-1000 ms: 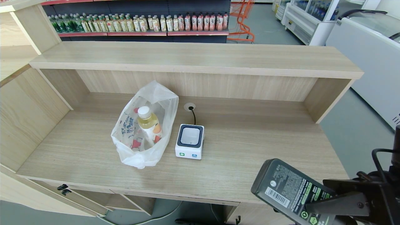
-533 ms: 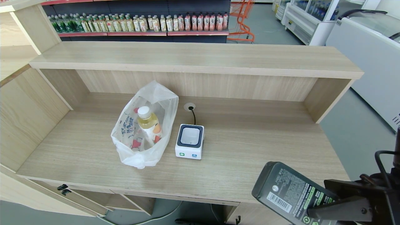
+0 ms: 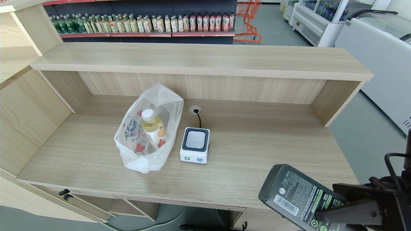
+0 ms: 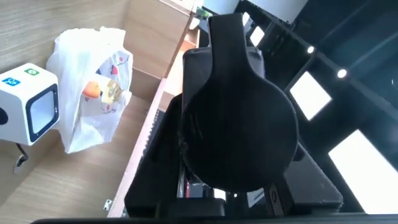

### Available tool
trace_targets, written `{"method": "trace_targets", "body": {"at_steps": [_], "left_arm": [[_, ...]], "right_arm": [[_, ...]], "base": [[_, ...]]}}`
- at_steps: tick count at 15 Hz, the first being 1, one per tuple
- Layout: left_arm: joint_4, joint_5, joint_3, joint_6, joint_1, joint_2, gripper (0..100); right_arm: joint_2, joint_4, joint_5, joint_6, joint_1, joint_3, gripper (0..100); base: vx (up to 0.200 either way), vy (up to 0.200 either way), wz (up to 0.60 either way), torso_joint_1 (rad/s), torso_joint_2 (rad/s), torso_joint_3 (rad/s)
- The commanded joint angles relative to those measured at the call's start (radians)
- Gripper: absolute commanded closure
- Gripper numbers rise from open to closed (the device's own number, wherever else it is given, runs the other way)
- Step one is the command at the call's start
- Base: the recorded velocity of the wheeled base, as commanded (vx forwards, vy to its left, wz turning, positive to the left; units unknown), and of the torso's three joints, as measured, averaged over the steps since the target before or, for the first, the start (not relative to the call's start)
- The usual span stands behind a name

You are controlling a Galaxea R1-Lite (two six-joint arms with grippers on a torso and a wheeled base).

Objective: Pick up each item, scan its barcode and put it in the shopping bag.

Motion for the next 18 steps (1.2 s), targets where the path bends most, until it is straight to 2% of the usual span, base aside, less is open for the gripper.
{"method": "trace_targets", "body": {"at_steps": [1, 2, 3, 4, 5, 6, 7, 8, 9, 11, 12, 13, 15, 17, 18], "left_arm": [[0.0, 0.0, 0.0, 0.0, 0.0, 0.0, 0], [0.0, 0.0, 0.0, 0.0, 0.0, 0.0, 0], [0.0, 0.0, 0.0, 0.0, 0.0, 0.0, 0], [0.0, 0.0, 0.0, 0.0, 0.0, 0.0, 0], [0.0, 0.0, 0.0, 0.0, 0.0, 0.0, 0], [-0.001, 0.0, 0.0, 0.0, 0.0, 0.0, 0], [0.0, 0.0, 0.0, 0.0, 0.0, 0.0, 0], [0.0, 0.0, 0.0, 0.0, 0.0, 0.0, 0], [0.0, 0.0, 0.0, 0.0, 0.0, 0.0, 0], [0.0, 0.0, 0.0, 0.0, 0.0, 0.0, 0], [0.0, 0.0, 0.0, 0.0, 0.0, 0.0, 0], [0.0, 0.0, 0.0, 0.0, 0.0, 0.0, 0], [0.0, 0.0, 0.0, 0.0, 0.0, 0.0, 0], [0.0, 0.0, 0.0, 0.0, 0.0, 0.0, 0], [0.0, 0.0, 0.0, 0.0, 0.0, 0.0, 0]], "right_arm": [[-0.014, 0.001, -0.002, 0.109, -0.012, -0.063, 100], [-0.028, 0.001, -0.017, 0.261, -0.025, -0.143, 100], [-0.03, 0.004, -0.077, 0.413, -0.045, -0.22, 100], [-0.036, 0.004, -0.126, 0.514, -0.076, -0.243, 100], [-0.06, 0.004, -0.259, 0.849, -0.185, -0.223, 100], [-0.096, -0.004, -0.339, 1.074, -0.217, -0.178, 100], [-0.111, -0.002, -0.348, 1.168, -0.223, -0.166, 100], [-0.117, -0.002, -0.293, 1.366, -0.254, -0.132, 100], [-0.108, 0.004, -0.292, 1.484, -0.298, -0.139, 100], [-0.1, 0.002, -0.312, 2.001, -0.331, -0.143, 100], [-0.094, 0.001, -0.408, 2.242, -0.323, -0.157, 100], [-0.079, 0.004, -0.549, 2.486, -0.259, -0.168, 100], [-0.037, 0.002, -0.726, 2.897, -0.162, -0.189, 100], [0.001, 0.008, -0.772, 3.176, -0.099, -0.2, 100], [0.016, 0.022, -0.773, 3.243, -0.081, -0.206, 100]], "base": [[0.0, 0.0, 0.0, 0.0, 0.0, 0.0], [0.0, 0.0, 0.0, 0.0, 0.0, 0.0], [0.0, 0.0, 0.0, 0.0, 0.0, 0.0], [0.0, 0.0, 0.0, 0.0, 0.0, 0.0], [0.0, 0.0, 0.0, 0.0, 0.0, 0.0], [0.0, 0.0, 0.0, 0.0, 0.0, 0.0], [0.0, 0.0, 0.0, 0.0, 0.0, 0.0], [0.0, 0.0, 0.0, 0.0, 0.0, 0.0], [0.0, 0.0, 0.0, 0.0, 0.0, 0.0], [0.0, 0.0, 0.0, 0.0, 0.0, 0.0], [0.0, 0.0, 0.0, 0.0, 0.0, 0.0], [0.0, 0.0, 0.0, 0.0, 0.0, 0.0], [0.0, 0.0, 0.0, 0.0, 0.0, 0.0], [0.0, 0.0, 0.0, 0.0, 0.0, 0.0], [0.0, 0.0, 0.0, 0.0, 0.0, 0.0]]}}
